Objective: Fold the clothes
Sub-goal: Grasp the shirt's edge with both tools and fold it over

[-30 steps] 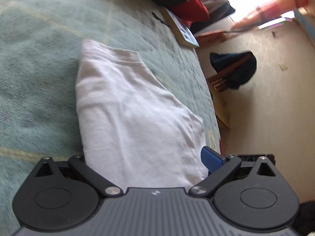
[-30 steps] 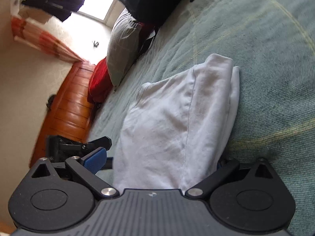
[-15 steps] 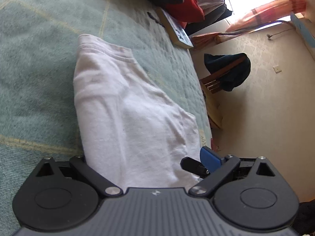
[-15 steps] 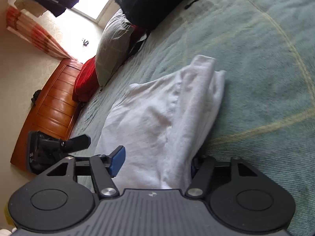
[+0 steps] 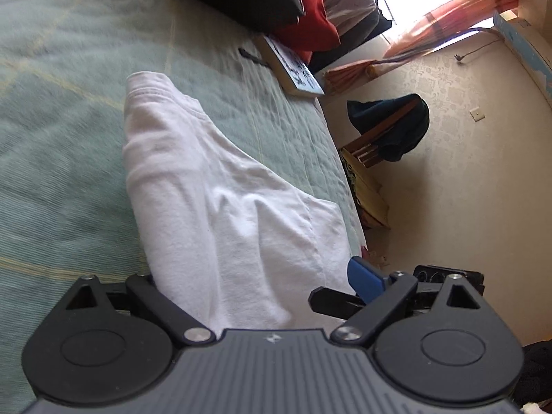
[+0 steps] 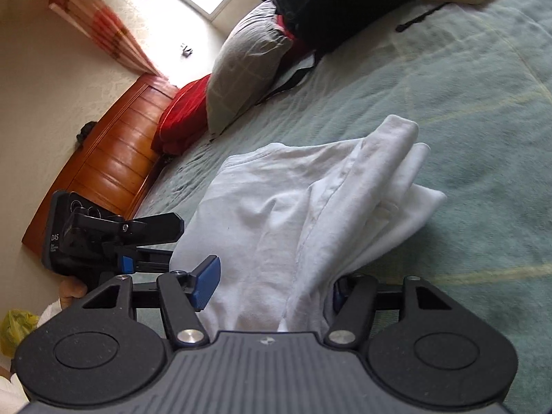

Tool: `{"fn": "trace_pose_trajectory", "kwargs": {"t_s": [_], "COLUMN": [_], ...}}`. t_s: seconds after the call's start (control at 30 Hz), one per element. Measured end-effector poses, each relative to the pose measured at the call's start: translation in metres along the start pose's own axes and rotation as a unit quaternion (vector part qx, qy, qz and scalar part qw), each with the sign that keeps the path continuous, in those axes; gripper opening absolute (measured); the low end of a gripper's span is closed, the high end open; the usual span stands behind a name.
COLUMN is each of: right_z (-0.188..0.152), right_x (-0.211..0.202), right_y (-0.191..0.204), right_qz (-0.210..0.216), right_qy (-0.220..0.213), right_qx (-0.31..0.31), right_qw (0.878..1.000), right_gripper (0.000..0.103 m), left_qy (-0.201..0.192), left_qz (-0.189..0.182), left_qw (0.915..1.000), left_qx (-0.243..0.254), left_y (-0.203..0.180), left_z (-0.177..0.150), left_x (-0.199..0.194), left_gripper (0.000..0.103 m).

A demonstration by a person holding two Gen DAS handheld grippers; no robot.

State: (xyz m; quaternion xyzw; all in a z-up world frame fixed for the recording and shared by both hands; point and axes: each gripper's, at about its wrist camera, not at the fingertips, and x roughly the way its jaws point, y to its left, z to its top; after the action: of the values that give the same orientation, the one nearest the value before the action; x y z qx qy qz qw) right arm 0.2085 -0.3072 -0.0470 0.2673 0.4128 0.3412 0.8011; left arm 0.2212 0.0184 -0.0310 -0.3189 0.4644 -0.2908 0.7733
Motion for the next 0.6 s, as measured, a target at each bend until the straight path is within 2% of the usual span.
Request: {"fn": "trace_pose_trajectory", "kwargs": {"t_s": [0.3,0.6], "right_z": [0.022,0.041], "right_x": [0.057,0.145], "right_y": [0.053,0.121], "right_qz": [0.031,0.067], "right_qy": [0.031,0.068], "right_qx": [-0.054,-0.101], "right_qw": [0.998,0.990], "right_gripper": [0.067,0.067], "left_qy": [-0.050,-0.108], "left_qz": [0.045,0.099], "left_qw": [0.9977,0.9883], "left_qx": [-0.010,-0.042], "left_y": [0.026,0.079], "left_z": [0.017,0.045], "left_x": [-0.070,-0.155], "left_gripper": [0.093,0.093]}}
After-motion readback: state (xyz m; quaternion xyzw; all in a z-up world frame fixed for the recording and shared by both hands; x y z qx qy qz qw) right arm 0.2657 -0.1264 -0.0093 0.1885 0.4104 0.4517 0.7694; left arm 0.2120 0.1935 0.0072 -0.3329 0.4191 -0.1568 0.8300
